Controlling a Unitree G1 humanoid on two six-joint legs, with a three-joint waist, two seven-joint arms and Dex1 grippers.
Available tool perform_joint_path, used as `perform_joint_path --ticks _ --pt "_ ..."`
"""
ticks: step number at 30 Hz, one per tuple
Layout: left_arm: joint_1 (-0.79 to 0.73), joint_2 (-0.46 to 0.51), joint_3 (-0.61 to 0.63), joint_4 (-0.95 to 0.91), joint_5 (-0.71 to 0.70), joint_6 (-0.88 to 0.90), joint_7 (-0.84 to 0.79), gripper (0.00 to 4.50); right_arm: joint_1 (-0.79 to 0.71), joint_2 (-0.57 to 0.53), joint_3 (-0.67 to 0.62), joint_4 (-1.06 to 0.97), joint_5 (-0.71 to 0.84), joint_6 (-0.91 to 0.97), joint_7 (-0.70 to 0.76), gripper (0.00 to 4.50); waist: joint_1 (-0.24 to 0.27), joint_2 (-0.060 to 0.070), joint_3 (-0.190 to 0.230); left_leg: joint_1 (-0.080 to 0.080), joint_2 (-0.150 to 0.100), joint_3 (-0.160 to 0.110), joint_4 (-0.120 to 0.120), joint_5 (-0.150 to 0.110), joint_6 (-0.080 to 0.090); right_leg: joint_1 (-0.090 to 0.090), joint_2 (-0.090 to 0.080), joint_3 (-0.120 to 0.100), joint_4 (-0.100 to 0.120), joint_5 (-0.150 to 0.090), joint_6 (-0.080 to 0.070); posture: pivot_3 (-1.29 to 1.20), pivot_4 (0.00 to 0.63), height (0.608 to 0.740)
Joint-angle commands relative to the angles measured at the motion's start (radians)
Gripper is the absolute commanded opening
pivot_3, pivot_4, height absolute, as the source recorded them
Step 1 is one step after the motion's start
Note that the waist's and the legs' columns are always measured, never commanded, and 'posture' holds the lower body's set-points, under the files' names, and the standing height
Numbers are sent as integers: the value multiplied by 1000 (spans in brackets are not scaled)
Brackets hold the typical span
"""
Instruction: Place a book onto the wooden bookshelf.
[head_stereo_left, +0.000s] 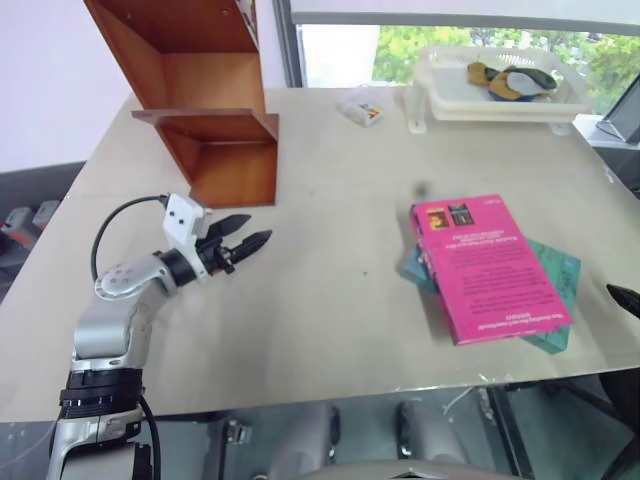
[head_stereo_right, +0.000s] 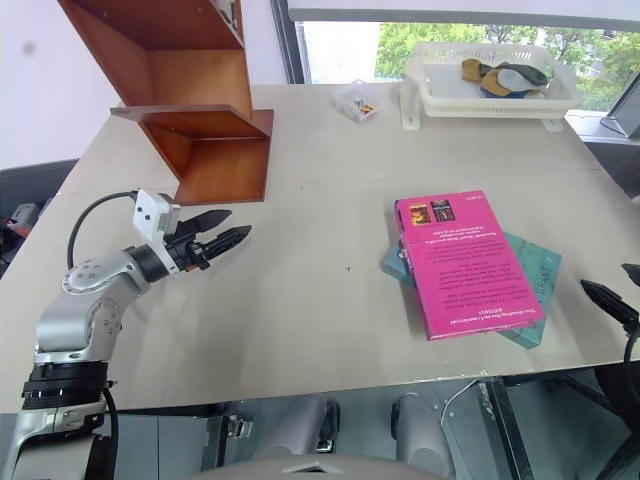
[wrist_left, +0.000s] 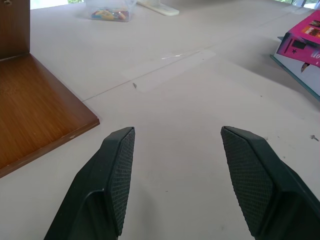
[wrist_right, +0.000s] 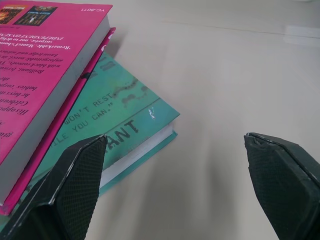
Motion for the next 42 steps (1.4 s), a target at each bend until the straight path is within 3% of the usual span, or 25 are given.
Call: perform_joint_path --ticks 1,26,36,42 --pt "-1 20 6 -33 -11 -3 -16 2939 -3 -10 -43 -25 11 -17 -7 4500 0 0 0 0 0 0 0 0 0 0 0 0 0 0 0 0 150 740" --pt "31 35 30 -64 -35 10 -12 2939 -32 -7 -6 -1 -20 -23 -4 4500 0 0 0 0 0 0 0 0 0 0 0 0 0 0 0 0 150 740" --pt "28 52 66 -54 -70 -54 -73 2939 -101 68 108 21 -120 -80 -140 4500 -1 0 0 0 0 0 0 0 0 0 0 0 0 0 0 0 150 740" --pt "80 123 137 -101 -276 76 -270 2939 -181 94 154 83 -168 -118 -219 4500 -7 0 0 0 0 0 0 0 0 0 0 0 0 -1 -2 0 150 740"
